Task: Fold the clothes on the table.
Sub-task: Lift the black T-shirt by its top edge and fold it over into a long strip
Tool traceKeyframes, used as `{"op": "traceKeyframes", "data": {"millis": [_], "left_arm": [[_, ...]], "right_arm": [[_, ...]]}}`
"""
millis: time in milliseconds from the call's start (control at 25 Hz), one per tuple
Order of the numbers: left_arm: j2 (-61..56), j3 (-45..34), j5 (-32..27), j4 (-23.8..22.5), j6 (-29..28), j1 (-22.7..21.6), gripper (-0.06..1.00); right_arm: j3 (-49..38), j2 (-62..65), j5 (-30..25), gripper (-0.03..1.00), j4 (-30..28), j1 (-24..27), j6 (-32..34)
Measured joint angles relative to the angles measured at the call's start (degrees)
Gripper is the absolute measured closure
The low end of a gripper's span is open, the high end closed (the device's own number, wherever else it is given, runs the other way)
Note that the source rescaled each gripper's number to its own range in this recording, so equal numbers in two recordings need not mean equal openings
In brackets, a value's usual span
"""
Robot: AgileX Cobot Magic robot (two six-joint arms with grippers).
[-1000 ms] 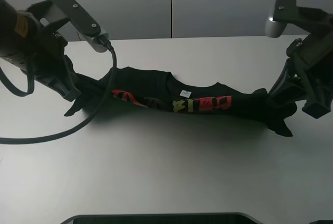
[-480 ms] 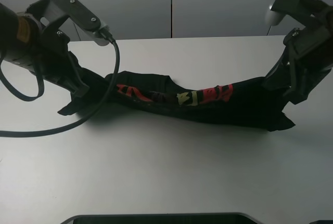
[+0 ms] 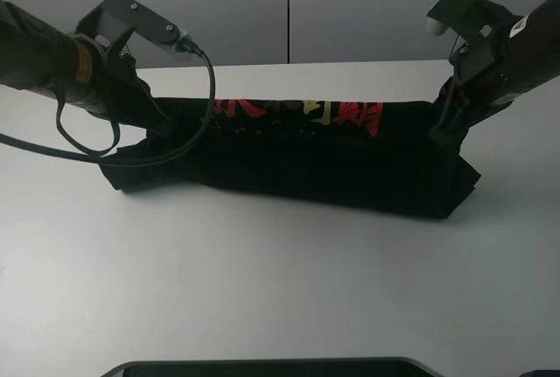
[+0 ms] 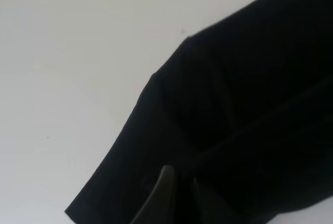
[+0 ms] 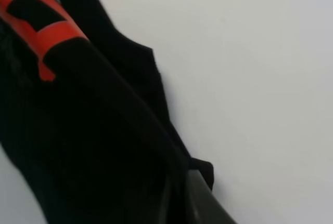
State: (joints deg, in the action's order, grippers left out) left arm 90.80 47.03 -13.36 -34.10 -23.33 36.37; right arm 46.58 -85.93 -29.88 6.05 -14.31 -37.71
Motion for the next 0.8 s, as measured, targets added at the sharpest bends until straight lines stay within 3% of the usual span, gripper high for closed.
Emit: {"op": "traceKeyframes", "data": {"millis": [160,280,360,480,520,600,680,720,800], "left_arm": [[3.4,0.0,6.8,-0.2,0.0,-2.6,0.94],[5.3,0.0,10.7,-0.9,0.0,-3.1,0.89],[6.1,0.0,13.4,-1.3,0.0,-3.2,0.81],[6.3,0.0,16.0,-1.7,0.0,-3.4,0.6],[6.3,0.0,16.6,-1.6,0.0,-3.5,0.49],[6.3,0.1,16.9,-1.0,0.0,-3.7,0.25],[6.3,0.6,16.9,-0.4,-0.1,-3.8,0.02],[6.3,0.9,16.3,-0.1,-0.4,-3.8,-0.02],[6.3,2.1,13.9,1.3,-1.7,-3.8,-0.03]], "right_arm": [[0.0,-5.9,2.7,0.97,-1.0,0.0,3.1],[0.0,-8.9,5.9,0.97,-3.3,0.0,7.2],[0.0,-10.1,7.0,0.97,-5.3,0.0,9.9],[0.0,-10.5,7.6,0.94,-7.4,0.0,14.4],[0.0,-10.5,7.7,0.88,-7.9,0.0,15.5],[0.0,-10.5,7.8,0.64,-8.2,0.0,16.8],[0.0,-10.5,7.4,0.22,-8.2,0.0,19.4],[0.0,-10.5,7.2,0.09,-8.2,0.0,21.3],[0.0,-10.5,5.8,-0.01,-8.2,0.0,24.9]]}}
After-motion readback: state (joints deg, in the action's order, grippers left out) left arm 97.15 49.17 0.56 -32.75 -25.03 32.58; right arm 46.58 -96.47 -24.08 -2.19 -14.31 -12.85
